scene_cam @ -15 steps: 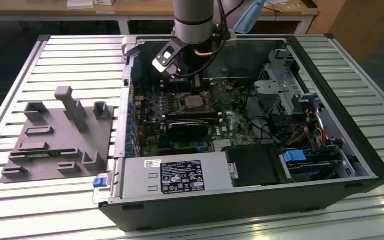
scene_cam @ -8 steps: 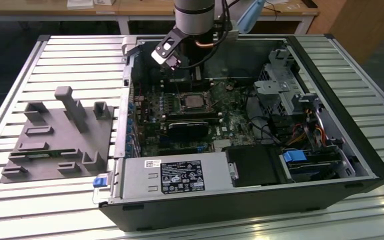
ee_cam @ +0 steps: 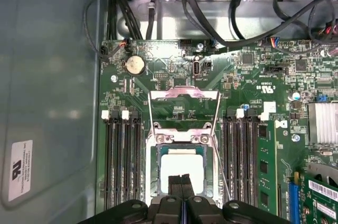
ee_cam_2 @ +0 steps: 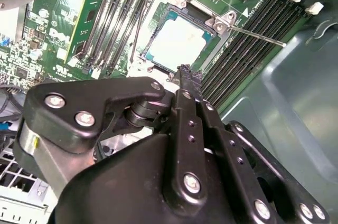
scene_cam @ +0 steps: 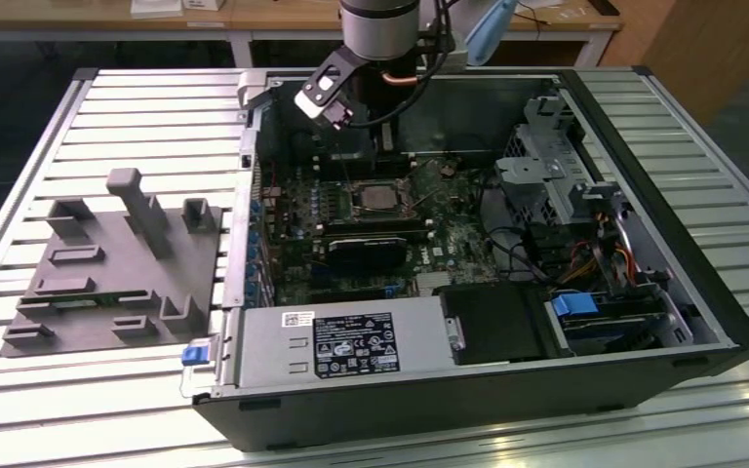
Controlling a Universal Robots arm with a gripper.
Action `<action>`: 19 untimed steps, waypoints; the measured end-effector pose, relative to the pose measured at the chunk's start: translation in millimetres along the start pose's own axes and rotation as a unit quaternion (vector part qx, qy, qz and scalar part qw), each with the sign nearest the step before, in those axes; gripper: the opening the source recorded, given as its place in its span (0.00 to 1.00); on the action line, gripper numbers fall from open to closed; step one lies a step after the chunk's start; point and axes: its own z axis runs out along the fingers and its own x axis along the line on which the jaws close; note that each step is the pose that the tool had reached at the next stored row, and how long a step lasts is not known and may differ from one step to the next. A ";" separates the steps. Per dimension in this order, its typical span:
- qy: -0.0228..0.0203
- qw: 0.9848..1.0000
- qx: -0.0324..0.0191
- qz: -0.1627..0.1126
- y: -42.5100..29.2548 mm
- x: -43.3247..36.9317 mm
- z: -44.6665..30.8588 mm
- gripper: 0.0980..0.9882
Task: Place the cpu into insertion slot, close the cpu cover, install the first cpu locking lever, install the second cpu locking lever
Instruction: 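Place the cpu into insertion slot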
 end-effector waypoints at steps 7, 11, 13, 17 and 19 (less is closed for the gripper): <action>-0.001 1.000 0.022 0.001 5.9 0.1 0.6 0.00; -0.001 1.000 0.022 0.002 9.4 0.2 1.1 0.00; -0.001 1.000 0.022 0.002 13.3 0.3 1.3 0.00; -0.001 1.000 0.022 0.002 13.8 0.5 -3.5 0.00; -0.001 1.000 0.022 0.002 13.8 0.5 -3.5 0.00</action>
